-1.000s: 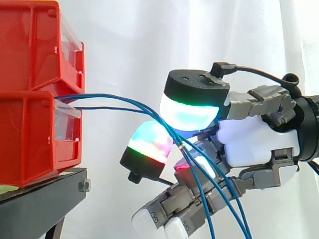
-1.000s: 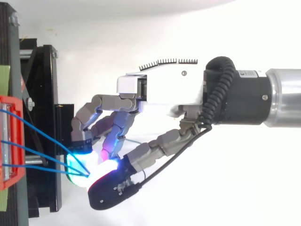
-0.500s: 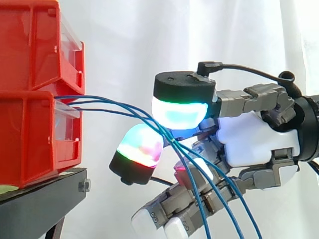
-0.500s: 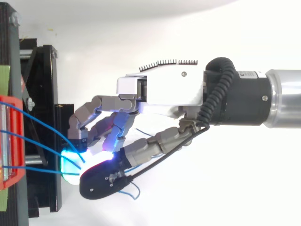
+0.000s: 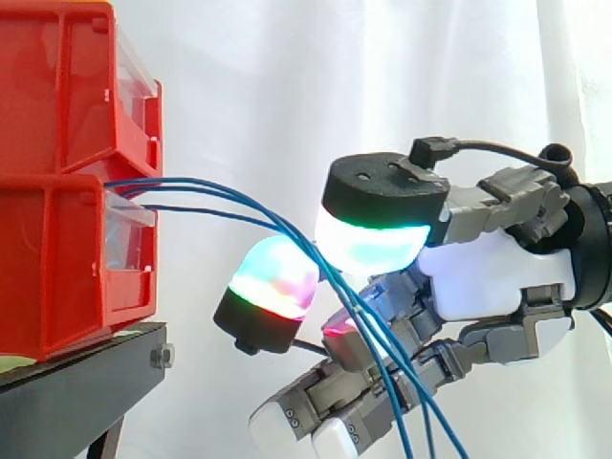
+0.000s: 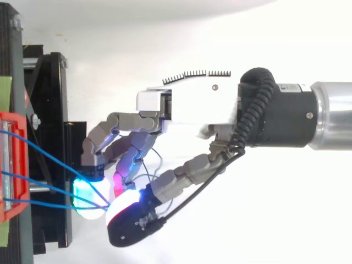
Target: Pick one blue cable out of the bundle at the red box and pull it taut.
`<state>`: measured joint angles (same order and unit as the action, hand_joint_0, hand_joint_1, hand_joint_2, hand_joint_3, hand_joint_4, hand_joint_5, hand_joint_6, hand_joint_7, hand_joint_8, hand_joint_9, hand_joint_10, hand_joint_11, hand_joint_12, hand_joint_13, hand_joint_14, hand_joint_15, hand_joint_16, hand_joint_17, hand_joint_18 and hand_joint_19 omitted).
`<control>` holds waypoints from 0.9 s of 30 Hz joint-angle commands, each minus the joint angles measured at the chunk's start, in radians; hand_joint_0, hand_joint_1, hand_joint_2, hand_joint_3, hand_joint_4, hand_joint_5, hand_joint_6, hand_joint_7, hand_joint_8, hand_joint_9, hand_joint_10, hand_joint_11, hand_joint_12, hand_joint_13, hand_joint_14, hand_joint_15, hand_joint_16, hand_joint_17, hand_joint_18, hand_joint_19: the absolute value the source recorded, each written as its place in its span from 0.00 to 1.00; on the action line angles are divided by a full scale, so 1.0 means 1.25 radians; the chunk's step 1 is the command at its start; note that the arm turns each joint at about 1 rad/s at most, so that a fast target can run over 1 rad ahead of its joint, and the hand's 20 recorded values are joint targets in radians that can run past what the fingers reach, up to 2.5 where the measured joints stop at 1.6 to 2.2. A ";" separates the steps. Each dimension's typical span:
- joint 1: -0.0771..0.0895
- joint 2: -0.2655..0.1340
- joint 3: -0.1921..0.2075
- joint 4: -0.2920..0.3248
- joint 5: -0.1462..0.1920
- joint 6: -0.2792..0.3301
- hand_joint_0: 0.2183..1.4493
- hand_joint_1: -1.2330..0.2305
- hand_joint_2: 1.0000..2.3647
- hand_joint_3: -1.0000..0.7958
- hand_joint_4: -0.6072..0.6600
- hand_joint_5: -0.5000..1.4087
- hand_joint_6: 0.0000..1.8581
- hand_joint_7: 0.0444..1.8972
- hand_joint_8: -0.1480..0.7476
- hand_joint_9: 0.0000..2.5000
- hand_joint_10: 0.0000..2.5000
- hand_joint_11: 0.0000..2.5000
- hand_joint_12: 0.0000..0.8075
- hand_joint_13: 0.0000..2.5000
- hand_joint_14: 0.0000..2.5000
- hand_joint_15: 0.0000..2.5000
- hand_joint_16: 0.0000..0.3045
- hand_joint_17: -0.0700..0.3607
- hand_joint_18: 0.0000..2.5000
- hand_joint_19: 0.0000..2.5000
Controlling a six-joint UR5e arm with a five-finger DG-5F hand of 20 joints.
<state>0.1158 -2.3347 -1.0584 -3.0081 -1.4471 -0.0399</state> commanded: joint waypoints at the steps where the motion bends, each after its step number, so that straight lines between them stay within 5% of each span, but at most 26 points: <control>1: -0.001 0.000 0.000 0.001 0.000 0.000 0.36 0.21 0.01 0.36 0.58 0.17 0.47 0.38 0.59 0.38 0.00 0.36 0.49 0.20 0.00 0.07 0.17 0.44 0.21 0.12; 17: -0.001 0.000 0.000 0.001 0.000 0.000 0.22 0.38 0.00 0.29 0.58 0.20 0.45 0.46 0.65 0.44 0.00 0.32 0.51 0.22 0.00 0.08 0.19 0.46 0.22 0.14; 24: -0.001 0.000 0.000 -0.001 -0.002 0.000 0.25 0.41 0.00 0.29 0.58 0.21 0.46 0.48 0.64 0.46 0.00 0.32 0.50 0.24 0.00 0.08 0.18 0.45 0.23 0.15; 27: -0.001 0.000 0.000 0.001 -0.003 0.000 0.28 0.50 0.00 0.31 0.57 0.22 0.45 0.49 0.62 0.47 0.00 0.31 0.49 0.24 0.00 0.09 0.17 0.44 0.23 0.15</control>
<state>0.1154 -2.3347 -1.0584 -3.0082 -1.4497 -0.0399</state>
